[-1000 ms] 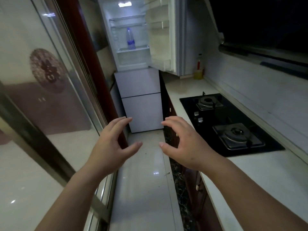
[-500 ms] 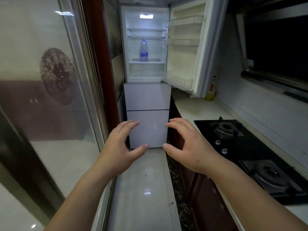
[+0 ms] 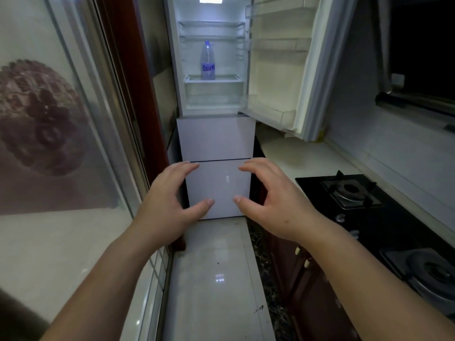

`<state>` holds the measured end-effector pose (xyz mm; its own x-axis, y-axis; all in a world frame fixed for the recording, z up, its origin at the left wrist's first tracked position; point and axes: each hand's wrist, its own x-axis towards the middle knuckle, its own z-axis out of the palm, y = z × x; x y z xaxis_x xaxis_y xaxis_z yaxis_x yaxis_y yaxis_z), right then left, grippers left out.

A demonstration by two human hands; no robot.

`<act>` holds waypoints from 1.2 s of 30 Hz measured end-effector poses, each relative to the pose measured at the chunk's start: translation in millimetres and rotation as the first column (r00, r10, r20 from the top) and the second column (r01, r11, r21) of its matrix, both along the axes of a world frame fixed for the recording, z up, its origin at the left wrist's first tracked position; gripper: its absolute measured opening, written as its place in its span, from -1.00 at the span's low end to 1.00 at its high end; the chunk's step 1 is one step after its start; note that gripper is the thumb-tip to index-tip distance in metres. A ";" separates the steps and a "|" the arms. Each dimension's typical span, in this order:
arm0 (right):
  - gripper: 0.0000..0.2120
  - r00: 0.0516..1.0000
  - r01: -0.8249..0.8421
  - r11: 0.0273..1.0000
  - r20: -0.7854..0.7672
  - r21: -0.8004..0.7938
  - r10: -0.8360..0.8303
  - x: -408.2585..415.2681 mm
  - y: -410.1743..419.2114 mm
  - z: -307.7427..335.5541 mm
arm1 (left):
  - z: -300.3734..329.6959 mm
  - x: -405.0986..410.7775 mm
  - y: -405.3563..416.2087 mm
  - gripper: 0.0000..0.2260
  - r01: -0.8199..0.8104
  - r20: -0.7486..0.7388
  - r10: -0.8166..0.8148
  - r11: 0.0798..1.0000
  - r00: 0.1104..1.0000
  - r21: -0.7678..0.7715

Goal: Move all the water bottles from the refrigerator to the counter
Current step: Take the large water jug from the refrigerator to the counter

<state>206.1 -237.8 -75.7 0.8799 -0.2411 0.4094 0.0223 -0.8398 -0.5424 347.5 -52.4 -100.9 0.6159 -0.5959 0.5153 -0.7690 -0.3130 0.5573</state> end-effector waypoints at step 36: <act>-0.47 0.995 -0.100 0.995 0.030 0.000 0.100 442.9 -285.5 6.1 | 23.7 420.6 -268.6 -0.36 -0.076 -0.067 0.074 0.997 0.995 -0.028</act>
